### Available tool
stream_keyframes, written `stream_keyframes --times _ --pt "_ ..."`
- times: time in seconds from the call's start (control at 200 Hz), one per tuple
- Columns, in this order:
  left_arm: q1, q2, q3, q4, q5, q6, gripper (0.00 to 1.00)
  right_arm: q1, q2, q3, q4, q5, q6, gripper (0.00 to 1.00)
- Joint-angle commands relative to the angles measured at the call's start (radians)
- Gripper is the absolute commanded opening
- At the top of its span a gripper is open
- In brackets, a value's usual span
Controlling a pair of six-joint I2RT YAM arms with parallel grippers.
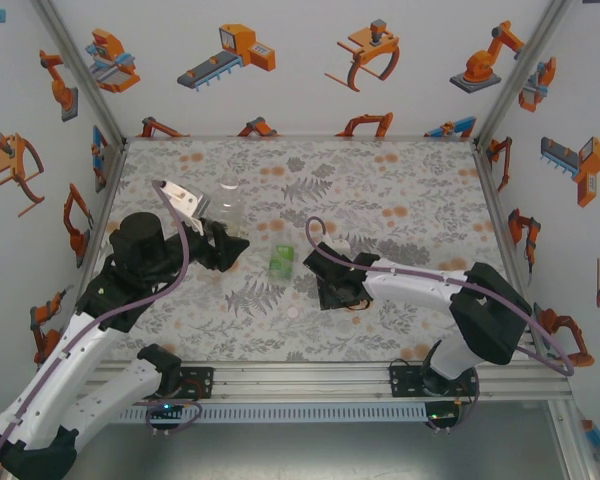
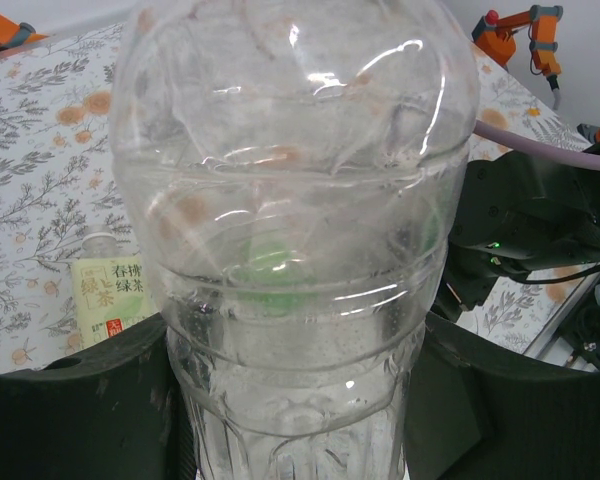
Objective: Screw on the bottle caps
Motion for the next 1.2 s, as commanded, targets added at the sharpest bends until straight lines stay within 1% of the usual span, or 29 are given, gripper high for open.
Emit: stream_keyframes --times 0.0,0.16,0.22,0.325,0.406,0.446,0.541,0.616,0.666,0.711,0.791,0.856,0.956,1.056,1.192 --pt "-0.003 -0.012 -0.004 0.030 -0.004 -0.011 0.01 -0.006 0.018 -0.017 0.011 -0.006 0.013 0.45" --pt "-0.003 -0.012 -0.003 0.027 -0.007 -0.010 0.02 -0.007 0.027 -0.026 0.021 -0.011 0.020 0.44" --pt "-0.003 -0.013 -0.003 0.027 -0.007 -0.011 0.01 -0.009 0.026 -0.033 0.028 -0.017 0.025 0.40" --pt "-0.002 -0.016 -0.003 0.027 -0.007 -0.012 0.01 -0.020 0.017 -0.048 0.051 -0.045 0.031 0.29" --pt "-0.002 -0.016 -0.003 0.024 -0.009 -0.011 0.01 -0.042 -0.002 -0.069 0.089 -0.086 0.034 0.23" --pt "-0.003 -0.016 -0.004 0.023 -0.010 -0.009 0.01 -0.060 -0.017 -0.089 0.131 -0.120 0.037 0.22" --pt "-0.003 -0.018 -0.007 0.024 -0.012 -0.009 0.01 -0.123 -0.056 -0.166 0.278 -0.243 0.063 0.18" --pt "-0.003 -0.017 -0.008 0.025 -0.010 -0.011 0.01 -0.186 -0.081 -0.259 0.472 -0.378 0.094 0.18" --pt "-0.003 -0.019 -0.011 0.028 -0.011 -0.012 0.01 -0.228 -0.089 -0.318 0.585 -0.443 0.130 0.18" --pt "-0.003 -0.019 -0.013 0.032 -0.011 -0.014 0.01 -0.268 -0.087 -0.367 0.664 -0.492 0.159 0.19" --pt "-0.002 -0.019 -0.014 0.033 -0.009 -0.012 0.01 -0.331 -0.091 -0.440 0.722 -0.524 0.194 0.27" --pt "-0.003 -0.023 -0.010 0.022 -0.009 -0.010 0.01 -0.372 -0.105 -0.480 0.699 -0.510 0.196 0.31" --pt "-0.003 -0.040 -0.019 0.015 -0.017 -0.011 0.01 -0.414 -0.146 -0.483 0.541 -0.443 0.169 0.34" --pt "-0.003 -0.055 -0.032 0.021 -0.024 -0.021 0.01 -0.416 -0.191 -0.429 0.381 -0.367 0.114 0.40" --pt "-0.003 -0.049 -0.036 0.021 -0.013 -0.028 0.01 -0.414 -0.192 -0.333 0.264 -0.328 0.069 0.41"
